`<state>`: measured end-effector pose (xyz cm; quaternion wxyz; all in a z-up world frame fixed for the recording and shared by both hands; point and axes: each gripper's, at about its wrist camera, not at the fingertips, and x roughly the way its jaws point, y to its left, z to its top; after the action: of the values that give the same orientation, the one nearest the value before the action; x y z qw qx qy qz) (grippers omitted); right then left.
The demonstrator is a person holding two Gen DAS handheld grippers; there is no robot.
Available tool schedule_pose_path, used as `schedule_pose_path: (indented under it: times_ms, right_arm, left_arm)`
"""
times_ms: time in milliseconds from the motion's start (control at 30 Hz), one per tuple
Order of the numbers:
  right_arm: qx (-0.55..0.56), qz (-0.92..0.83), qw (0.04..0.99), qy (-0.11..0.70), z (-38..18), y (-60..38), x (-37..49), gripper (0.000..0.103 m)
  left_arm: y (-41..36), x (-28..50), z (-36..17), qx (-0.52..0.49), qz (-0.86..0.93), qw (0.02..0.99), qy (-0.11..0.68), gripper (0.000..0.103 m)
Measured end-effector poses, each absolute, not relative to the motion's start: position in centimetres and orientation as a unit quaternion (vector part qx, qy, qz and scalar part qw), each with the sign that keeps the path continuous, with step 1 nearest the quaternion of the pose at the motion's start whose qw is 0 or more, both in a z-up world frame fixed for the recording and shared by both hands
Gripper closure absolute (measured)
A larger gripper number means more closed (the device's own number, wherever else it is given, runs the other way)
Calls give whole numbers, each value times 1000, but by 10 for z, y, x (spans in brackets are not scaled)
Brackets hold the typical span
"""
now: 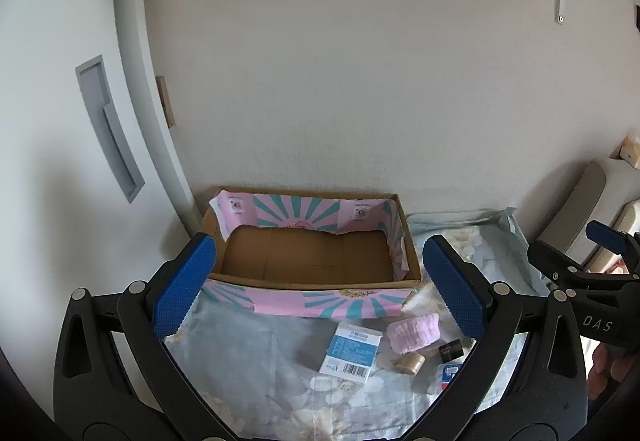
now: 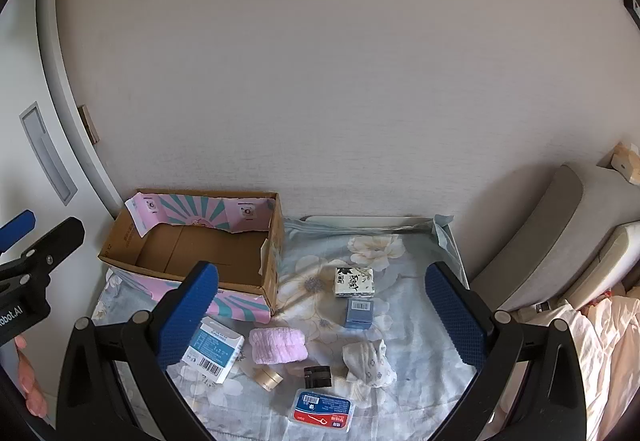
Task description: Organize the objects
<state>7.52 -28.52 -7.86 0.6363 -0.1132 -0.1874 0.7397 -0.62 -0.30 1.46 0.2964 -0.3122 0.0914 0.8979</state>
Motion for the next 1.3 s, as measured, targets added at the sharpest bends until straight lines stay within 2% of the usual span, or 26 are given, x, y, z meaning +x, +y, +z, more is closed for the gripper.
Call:
schedule_pose_path:
  times_ms: [1300]
  right_arm:
    - [-129,743,637,-159,-76,-289,88,0]
  left_arm:
    - [-5,0,12,-301,859,398,120,0]
